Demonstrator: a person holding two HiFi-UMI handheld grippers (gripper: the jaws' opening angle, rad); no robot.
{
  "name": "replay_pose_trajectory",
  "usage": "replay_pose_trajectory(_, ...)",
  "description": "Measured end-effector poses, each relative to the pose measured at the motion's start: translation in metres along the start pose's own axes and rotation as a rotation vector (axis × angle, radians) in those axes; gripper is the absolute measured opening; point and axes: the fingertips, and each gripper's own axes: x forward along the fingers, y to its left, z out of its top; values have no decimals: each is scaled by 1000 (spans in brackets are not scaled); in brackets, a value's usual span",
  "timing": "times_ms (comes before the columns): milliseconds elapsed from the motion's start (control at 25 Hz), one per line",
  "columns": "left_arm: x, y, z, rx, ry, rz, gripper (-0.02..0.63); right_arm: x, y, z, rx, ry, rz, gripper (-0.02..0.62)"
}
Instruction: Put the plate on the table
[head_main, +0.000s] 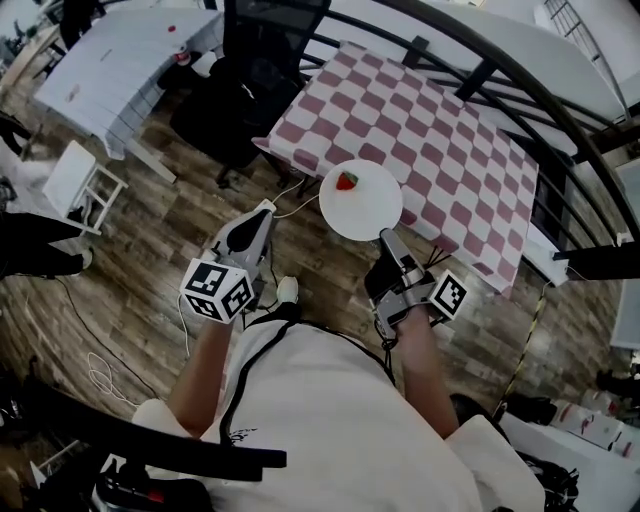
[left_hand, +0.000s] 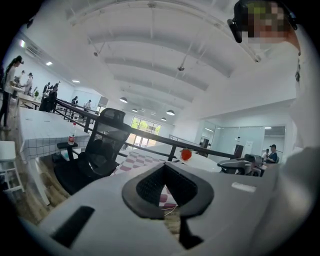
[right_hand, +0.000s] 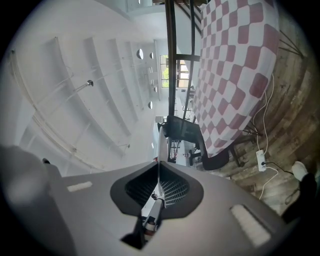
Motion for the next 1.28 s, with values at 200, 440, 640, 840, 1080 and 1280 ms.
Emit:
replay_pose_trajectory(200, 15, 20, 10, 2, 4, -35, 6, 17, 0, 2, -8, -39, 2, 17)
replay_pose_trajectory(440, 31, 45, 18, -29, 23, -53, 5, 35, -3, 2, -10, -76, -5, 18)
replay_pose_trajectory(640, 39, 64, 20, -21, 40, -69, 3, 49, -7, -2, -18, -101, -16, 18)
replay_pose_trajectory(840, 46, 83, 19, -31, 48, -73, -2, 61, -10, -4, -26, -122, -20, 17)
replay_pose_trajectory(1080, 47, 96, 27, -12, 38, -90, -3, 77, -10, -10, -21, -141, -19, 18)
replay_pose_trajectory(1280, 46, 108, 32, -17, 28, -112, 3, 91, -9, -13, -27, -134, -23, 18)
